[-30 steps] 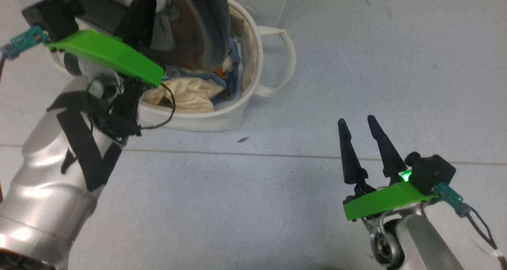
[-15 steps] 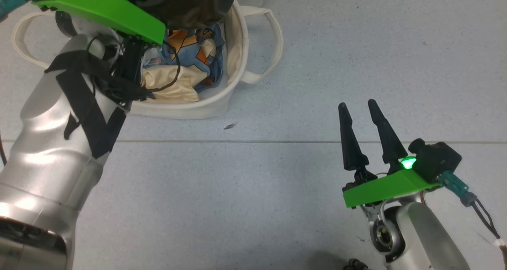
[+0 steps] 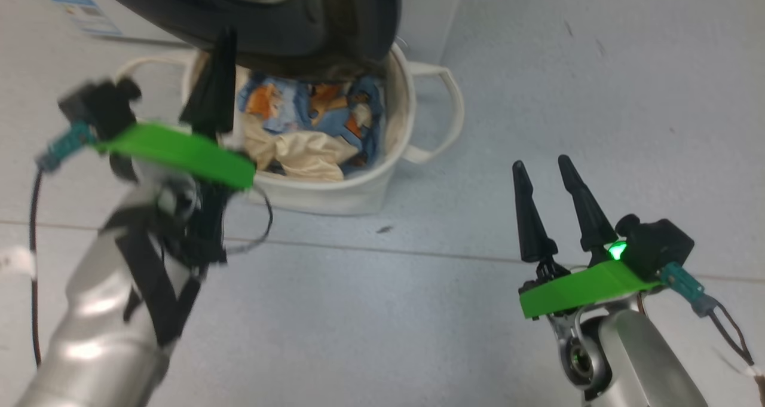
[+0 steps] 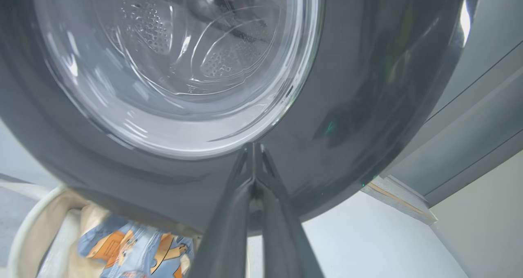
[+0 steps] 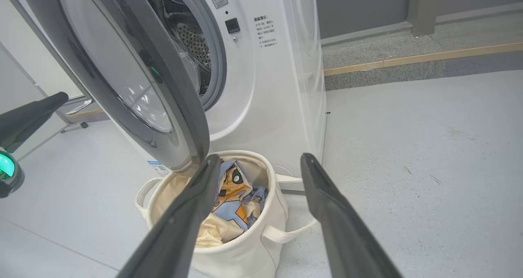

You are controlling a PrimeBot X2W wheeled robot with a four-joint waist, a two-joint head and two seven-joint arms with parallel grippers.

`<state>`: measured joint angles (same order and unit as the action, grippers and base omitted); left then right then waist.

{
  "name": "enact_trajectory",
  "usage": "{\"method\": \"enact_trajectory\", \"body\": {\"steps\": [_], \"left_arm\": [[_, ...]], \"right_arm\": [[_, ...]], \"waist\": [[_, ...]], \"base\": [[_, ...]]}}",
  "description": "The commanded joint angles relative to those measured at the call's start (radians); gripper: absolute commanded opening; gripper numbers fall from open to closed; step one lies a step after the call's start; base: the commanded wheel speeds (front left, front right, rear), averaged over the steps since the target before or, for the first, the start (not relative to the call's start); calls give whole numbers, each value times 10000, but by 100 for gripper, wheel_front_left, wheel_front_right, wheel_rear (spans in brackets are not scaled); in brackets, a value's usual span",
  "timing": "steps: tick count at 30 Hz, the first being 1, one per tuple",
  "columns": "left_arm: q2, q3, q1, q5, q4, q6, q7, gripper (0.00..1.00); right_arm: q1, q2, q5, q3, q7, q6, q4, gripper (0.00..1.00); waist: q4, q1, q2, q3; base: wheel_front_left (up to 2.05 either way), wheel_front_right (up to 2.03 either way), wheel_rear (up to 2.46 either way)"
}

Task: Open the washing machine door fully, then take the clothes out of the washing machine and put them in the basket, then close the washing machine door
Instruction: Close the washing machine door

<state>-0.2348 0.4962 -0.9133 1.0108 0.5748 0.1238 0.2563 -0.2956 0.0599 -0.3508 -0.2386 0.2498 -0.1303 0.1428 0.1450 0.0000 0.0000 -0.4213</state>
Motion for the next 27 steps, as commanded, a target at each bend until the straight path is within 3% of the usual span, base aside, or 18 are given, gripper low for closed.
{"method": "enact_trajectory", "body": {"steps": [1,4,8,11,16,17,18,19,20,27], "left_arm": [[-414,-478,266,-258,-455,6,53,0],[-604,-535,1641,-1404,-938,-523,53,0],[-881,-380,2940,-3283,-1348,-1667,54,0],[-831,-562,3894,-4054,-1763,-2125,54,4],[-571,-1127,5323,-5078,-2732,-2483,54,4],[-480,-1301,5584,-5209,-2941,-2508,54,15],[-386,-1498,5839,-5345,-3152,-2533,54,63],[-300,-1696,6084,-5494,-3345,-2560,54,92],[-197,-1907,6341,-5633,-3513,-2588,54,100],[407,-2954,7724,-7033,-4159,-2777,54,100]], "right_arm": [[239,-97,126,-206,120,-4,-245,100],[406,-97,313,-224,120,-4,-161,100],[597,-97,474,-269,120,-4,-147,100],[775,-97,501,-339,120,-4,-257,100],[1145,-97,553,-421,120,-4,-344,100],[1220,-97,555,-418,120,-4,-333,100],[1296,-97,551,-407,120,-4,-310,100],[1373,-97,536,-392,120,-4,-282,100],[1452,-97,507,-378,120,-4,-252,100],[1717,-97,219,-396,120,-4,-257,100]], "waist": [[-526,0,0,607],[-1025,0,0,1242],[-1479,0,0,1819],[-1776,0,0,2227],[-2196,0,0,2783],[-2263,0,0,2877],[-2322,0,0,2972],[-2371,0,0,3068],[-2415,0,0,3159],[-2502,0,0,3388]], "base": [[0,0,0],[0,0,0],[0,0,0],[0,0,0],[0,0,0],[0,0,0],[0,0,0],[0,0,0],[0,0,0],[0,0,0]]}}
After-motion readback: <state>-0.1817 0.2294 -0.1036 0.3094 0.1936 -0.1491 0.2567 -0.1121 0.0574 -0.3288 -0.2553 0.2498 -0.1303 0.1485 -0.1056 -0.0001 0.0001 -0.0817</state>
